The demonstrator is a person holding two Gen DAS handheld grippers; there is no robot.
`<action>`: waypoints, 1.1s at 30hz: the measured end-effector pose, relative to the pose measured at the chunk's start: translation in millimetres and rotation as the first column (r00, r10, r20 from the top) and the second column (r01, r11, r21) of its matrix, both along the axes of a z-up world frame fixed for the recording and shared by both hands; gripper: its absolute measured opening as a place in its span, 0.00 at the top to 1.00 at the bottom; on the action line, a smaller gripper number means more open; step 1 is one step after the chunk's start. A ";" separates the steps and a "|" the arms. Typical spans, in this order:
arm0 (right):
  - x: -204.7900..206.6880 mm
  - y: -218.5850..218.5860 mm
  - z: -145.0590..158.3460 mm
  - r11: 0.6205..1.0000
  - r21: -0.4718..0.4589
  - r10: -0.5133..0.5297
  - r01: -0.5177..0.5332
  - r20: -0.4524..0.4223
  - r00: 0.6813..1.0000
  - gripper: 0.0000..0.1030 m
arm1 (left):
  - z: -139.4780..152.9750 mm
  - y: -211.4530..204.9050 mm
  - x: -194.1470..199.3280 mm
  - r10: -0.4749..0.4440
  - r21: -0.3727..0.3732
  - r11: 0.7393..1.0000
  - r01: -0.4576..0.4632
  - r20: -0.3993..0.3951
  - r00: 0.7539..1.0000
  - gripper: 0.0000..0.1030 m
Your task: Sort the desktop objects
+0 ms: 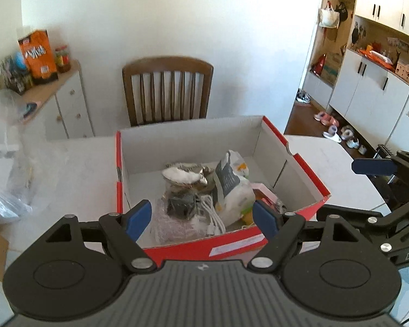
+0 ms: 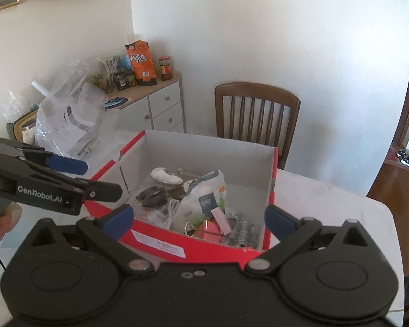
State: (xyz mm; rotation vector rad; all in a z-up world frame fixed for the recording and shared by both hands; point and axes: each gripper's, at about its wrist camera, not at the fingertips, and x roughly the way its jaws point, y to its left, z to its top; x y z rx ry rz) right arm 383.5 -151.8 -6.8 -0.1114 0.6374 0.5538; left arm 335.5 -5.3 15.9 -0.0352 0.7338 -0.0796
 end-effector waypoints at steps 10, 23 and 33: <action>-13.7 -9.5 3.0 1.000 0.019 -0.008 0.007 0.016 1.000 0.00 | -4.3 -8.4 -10.9 0.037 0.101 0.994 -0.036 0.000 0.999 0.00; -19.4 -9.3 3.8 1.000 0.014 -0.028 0.027 0.017 0.999 0.00 | -7.2 -7.8 -17.0 0.020 0.092 0.996 -0.018 -0.015 1.000 0.00; -20.6 -9.1 -2.5 0.999 0.015 -0.036 0.037 -0.007 0.999 0.00 | -10.7 -11.7 -20.9 -0.010 0.077 0.997 0.012 -0.035 0.999 0.00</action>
